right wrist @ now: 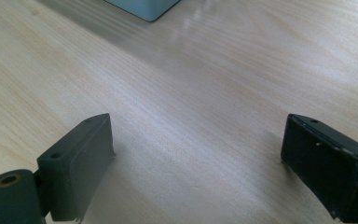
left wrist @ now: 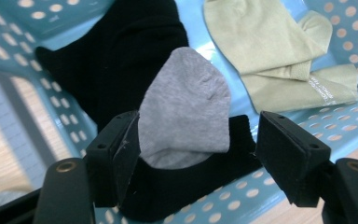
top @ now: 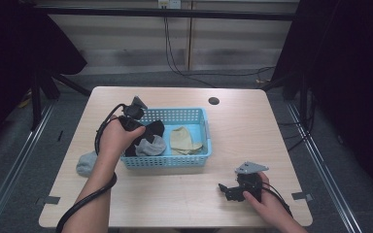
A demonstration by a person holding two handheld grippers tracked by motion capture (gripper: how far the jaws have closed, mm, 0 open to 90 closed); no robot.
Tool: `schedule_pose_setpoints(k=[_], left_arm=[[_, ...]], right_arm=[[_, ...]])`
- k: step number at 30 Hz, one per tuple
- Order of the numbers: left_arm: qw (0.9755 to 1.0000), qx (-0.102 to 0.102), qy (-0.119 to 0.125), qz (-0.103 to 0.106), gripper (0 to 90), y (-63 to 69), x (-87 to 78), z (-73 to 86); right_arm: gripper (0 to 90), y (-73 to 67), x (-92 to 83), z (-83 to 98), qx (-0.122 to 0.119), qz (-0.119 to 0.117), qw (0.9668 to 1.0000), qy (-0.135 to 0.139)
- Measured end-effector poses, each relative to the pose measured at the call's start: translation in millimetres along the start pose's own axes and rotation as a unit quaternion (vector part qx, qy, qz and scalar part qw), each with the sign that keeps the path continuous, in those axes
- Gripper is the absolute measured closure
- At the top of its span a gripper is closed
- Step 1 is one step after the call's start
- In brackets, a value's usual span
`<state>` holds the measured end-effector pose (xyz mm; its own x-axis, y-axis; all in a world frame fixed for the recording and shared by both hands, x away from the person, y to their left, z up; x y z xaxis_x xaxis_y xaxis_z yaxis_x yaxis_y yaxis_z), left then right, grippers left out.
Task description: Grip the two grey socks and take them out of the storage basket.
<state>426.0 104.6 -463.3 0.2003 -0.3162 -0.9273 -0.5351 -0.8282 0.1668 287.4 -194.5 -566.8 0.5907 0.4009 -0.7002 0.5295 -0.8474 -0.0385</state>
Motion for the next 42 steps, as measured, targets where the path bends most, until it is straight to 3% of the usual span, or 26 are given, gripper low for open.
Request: schedule_pose_setpoints(k=[4,10,13,16,30,35,42], left_arm=[[0.9999,0.011,-0.006,0.004,30.0,5.1,7.9,-2.1],[0.9999,0.007,-0.013,0.002,30.1,5.8,20.2,-1.7],[0.9998,0.013,-0.015,-0.002,30.1,0.6,24.2,-1.1],[0.9999,0.0,-0.011,-0.006,30.1,-4.6,27.5,0.2],[0.9997,-0.013,-0.015,-0.01,30.4,-18.9,41.5,9.4],[0.9996,-0.016,-0.024,-0.008,34.4,-22.2,46.0,13.1],[0.9993,-0.014,-0.034,-0.011,49.4,-25.1,49.4,16.9]], right_arm=[[8.7,0.0,0.0,0.0,0.0,0.0,1.0,0.0],[8.7,0.0,0.0,0.0,0.0,0.0,1.0,0.0],[8.6,0.0,0.0,0.0,0.0,0.0,1.0,0.0],[8.7,0.0,0.0,0.0,0.0,0.0,1.0,0.0],[8.6,-0.3,-0.1,0.2,0.002,0.0,1.0,-0.001],[8.7,-0.3,-0.2,0.3,0.002,-0.001,1.0,-0.001],[8.7,-0.3,-0.2,0.3,0.002,0.0,1.0,-0.001]])
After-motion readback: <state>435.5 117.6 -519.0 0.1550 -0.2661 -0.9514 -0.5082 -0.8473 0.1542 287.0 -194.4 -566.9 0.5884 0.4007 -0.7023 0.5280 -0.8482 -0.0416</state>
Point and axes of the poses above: each handheld gripper's, and its own axes: x roughly forward along the jaws, z roughly out of its underside, y roughly to its right, the point moved 8 cm from there along x, roughly forward along the jaws, and after that the axes turned 1 degree about x, right-handed, at the moved point
